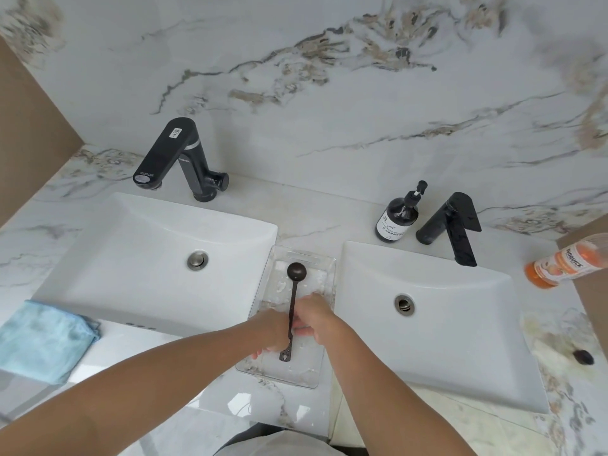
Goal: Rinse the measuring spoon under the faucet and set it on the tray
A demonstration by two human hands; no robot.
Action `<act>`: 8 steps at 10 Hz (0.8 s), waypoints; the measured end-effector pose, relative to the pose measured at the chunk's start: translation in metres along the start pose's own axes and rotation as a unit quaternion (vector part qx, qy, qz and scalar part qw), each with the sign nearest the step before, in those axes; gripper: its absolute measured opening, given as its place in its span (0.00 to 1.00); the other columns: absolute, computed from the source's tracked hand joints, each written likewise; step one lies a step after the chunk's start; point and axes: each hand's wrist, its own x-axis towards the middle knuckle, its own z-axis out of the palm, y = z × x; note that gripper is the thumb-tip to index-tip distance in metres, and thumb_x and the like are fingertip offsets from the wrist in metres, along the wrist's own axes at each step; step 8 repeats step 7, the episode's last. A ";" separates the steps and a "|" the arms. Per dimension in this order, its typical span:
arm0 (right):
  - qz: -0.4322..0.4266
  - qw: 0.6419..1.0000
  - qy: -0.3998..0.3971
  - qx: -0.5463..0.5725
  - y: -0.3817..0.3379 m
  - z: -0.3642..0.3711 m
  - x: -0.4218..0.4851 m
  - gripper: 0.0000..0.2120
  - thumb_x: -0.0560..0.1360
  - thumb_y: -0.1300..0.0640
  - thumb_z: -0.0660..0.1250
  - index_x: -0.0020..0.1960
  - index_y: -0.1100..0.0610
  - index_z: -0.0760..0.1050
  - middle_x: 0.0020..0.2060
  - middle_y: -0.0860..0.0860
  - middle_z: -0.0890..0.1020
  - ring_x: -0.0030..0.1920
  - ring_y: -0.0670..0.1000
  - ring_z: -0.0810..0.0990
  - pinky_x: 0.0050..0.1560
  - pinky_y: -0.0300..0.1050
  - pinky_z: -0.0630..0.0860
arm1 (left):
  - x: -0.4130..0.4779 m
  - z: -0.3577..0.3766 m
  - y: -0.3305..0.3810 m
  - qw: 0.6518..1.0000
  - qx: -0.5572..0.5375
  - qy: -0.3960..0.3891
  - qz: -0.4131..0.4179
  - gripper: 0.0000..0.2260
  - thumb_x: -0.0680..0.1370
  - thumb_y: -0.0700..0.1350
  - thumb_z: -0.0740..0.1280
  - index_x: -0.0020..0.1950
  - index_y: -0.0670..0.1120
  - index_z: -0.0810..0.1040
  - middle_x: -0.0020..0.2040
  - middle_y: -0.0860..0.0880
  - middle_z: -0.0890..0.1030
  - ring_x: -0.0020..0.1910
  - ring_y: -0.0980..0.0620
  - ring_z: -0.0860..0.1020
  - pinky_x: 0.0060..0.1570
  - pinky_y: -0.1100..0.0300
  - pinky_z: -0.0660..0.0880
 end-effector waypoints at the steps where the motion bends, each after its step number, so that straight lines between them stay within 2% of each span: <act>1: 0.000 1.000 -0.008 0.019 0.000 -0.002 -0.004 0.16 0.75 0.67 0.57 0.56 0.67 0.81 0.51 0.64 0.86 0.41 0.59 0.82 0.50 0.54 0.84 | 0.000 0.000 0.000 0.999 0.005 0.033 0.008 0.13 0.79 0.38 0.56 0.60 0.39 0.74 0.39 0.40 0.79 0.26 0.44 0.80 0.35 0.52 0.83; 2: -0.001 0.999 -0.016 0.036 0.001 -0.002 -0.004 0.16 0.75 0.67 0.57 0.55 0.67 0.80 0.49 0.64 0.86 0.42 0.59 0.82 0.51 0.55 0.85 | -0.004 -0.001 0.000 0.998 0.015 0.053 0.011 0.11 0.79 0.38 0.58 0.59 0.40 0.75 0.35 0.44 0.72 0.32 0.41 0.83 0.35 0.52 0.83; 3: -0.002 0.999 -0.020 0.039 0.001 -0.003 -0.007 0.13 0.74 0.68 0.57 0.51 0.64 0.79 0.43 0.62 0.83 0.41 0.59 0.81 0.52 0.56 0.84 | -0.007 0.000 0.000 0.997 0.026 0.066 0.008 0.06 0.79 0.39 0.58 0.53 0.41 0.74 0.37 0.45 0.72 0.34 0.42 0.84 0.40 0.51 0.84; 4: -0.011 0.999 -0.021 0.031 0.003 -0.004 -0.006 0.15 0.75 0.68 0.55 0.54 0.66 0.78 0.44 0.61 0.81 0.42 0.59 0.80 0.55 0.57 0.83 | -0.007 0.004 0.001 0.997 0.030 0.078 -0.003 0.11 0.79 0.40 0.59 0.60 0.40 0.76 0.50 0.43 0.79 0.34 0.45 0.81 0.40 0.53 0.83; 5: -0.024 0.999 -0.017 0.018 0.005 -0.010 -0.010 0.14 0.75 0.67 0.56 0.56 0.66 0.77 0.45 0.61 0.80 0.44 0.59 0.80 0.55 0.59 0.83 | -0.010 0.002 0.003 0.997 0.019 0.074 -0.011 0.11 0.80 0.41 0.59 0.61 0.40 0.75 0.49 0.41 0.78 0.43 0.40 0.84 0.38 0.54 0.81; 6: -0.065 0.997 0.007 -0.038 0.001 -0.020 -0.013 0.11 0.75 0.66 0.56 0.52 0.63 0.75 0.46 0.63 0.80 0.45 0.60 0.82 0.49 0.54 0.82 | -0.015 -0.007 0.005 0.998 -0.008 0.056 -0.017 0.09 0.79 0.37 0.58 0.57 0.37 0.73 0.41 0.39 0.77 0.38 0.39 0.84 0.39 0.51 0.83; 7: -0.131 0.980 0.027 -0.150 -0.015 -0.034 -0.021 0.10 0.77 0.65 0.57 0.38 0.59 0.72 0.41 0.60 0.79 0.42 0.57 0.80 0.44 0.47 0.78 | -0.015 -0.029 0.008 0.997 -0.049 0.056 -0.005 0.07 0.77 0.33 0.61 0.54 0.36 0.73 0.46 0.36 0.82 0.42 0.41 0.87 0.44 0.51 0.84; 8: -0.131 0.980 0.027 -0.150 -0.015 -0.034 -0.021 0.10 0.77 0.65 0.57 0.38 0.59 0.72 0.41 0.60 0.79 0.42 0.57 0.80 0.44 0.47 0.78 | -0.015 -0.029 0.008 0.997 -0.049 0.056 -0.005 0.07 0.77 0.33 0.61 0.54 0.36 0.73 0.46 0.36 0.82 0.42 0.41 0.87 0.44 0.51 0.84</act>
